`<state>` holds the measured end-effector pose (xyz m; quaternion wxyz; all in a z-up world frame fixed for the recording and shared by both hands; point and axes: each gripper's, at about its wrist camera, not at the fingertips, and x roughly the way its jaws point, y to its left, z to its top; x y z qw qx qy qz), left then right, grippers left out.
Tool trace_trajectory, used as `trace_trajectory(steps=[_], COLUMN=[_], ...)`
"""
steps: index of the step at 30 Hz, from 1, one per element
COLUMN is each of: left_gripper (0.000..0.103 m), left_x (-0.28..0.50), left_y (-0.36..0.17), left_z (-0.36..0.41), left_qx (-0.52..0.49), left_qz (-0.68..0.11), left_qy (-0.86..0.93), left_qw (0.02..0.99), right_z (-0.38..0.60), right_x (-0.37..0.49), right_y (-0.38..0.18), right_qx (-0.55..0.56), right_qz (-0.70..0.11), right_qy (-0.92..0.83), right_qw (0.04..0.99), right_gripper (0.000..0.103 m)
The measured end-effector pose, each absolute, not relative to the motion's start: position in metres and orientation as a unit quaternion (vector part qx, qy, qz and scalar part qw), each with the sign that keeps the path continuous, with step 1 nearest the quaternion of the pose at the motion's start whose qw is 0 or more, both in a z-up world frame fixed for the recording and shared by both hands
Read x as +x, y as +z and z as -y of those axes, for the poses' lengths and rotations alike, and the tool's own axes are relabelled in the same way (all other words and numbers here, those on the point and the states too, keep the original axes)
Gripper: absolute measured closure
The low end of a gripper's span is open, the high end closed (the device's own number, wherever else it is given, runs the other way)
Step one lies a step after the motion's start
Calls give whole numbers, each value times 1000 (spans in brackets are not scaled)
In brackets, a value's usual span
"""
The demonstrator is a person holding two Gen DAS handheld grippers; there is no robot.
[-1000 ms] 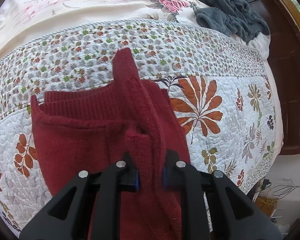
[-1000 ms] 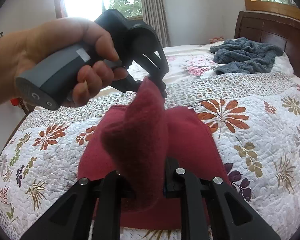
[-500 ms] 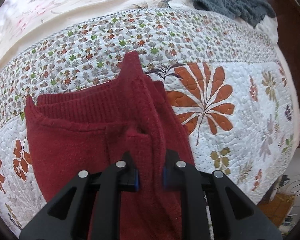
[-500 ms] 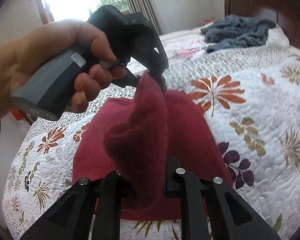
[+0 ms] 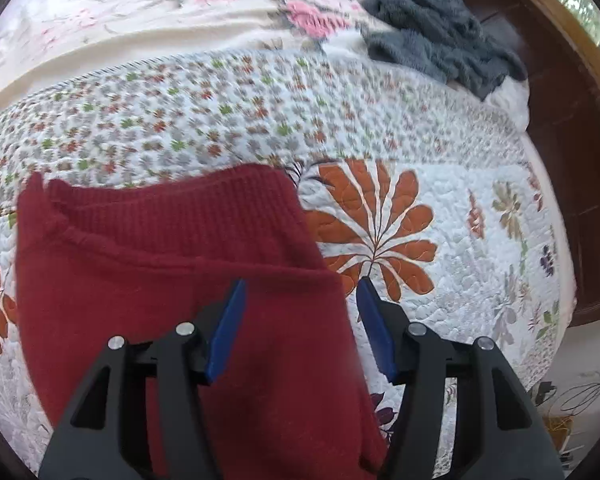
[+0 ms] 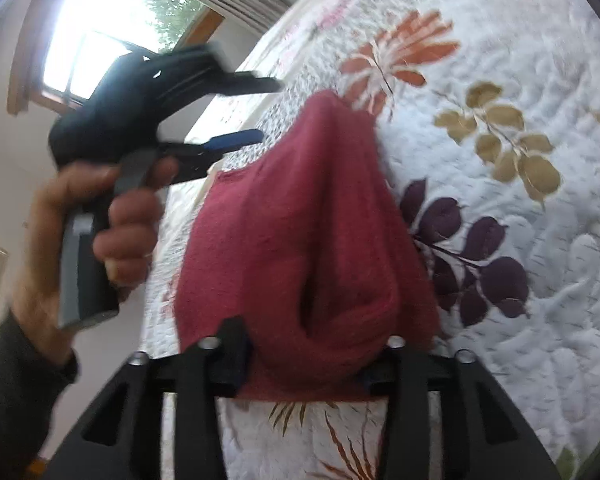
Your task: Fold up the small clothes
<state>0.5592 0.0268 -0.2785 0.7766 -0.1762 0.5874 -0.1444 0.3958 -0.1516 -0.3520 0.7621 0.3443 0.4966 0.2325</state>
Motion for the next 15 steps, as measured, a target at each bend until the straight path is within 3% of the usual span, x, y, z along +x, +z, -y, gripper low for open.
trace_trajectory(steps=[6, 13, 14, 15], left_gripper=[41, 40, 40, 40], left_x=[521, 442, 433, 425], left_y=[-246, -251, -256, -260], left_z=[-89, -135, -136, -137], left_qx=[-232, -302, -311, -318], left_qz=[-555, -547, -550, -551], left_qy=[-182, -254, -265, -272], left_qw=[778, 739, 728, 722], right_z=[180, 156, 152, 149], right_x=[420, 464, 466, 465], right_y=[-361, -366, -368, -367], right_qx=[408, 370, 363, 352], right_qz=[-538, -607, -616, -622], right_qy=[292, 336, 336, 334], right_qw=[678, 618, 614, 615], right_gripper=[33, 29, 39, 72])
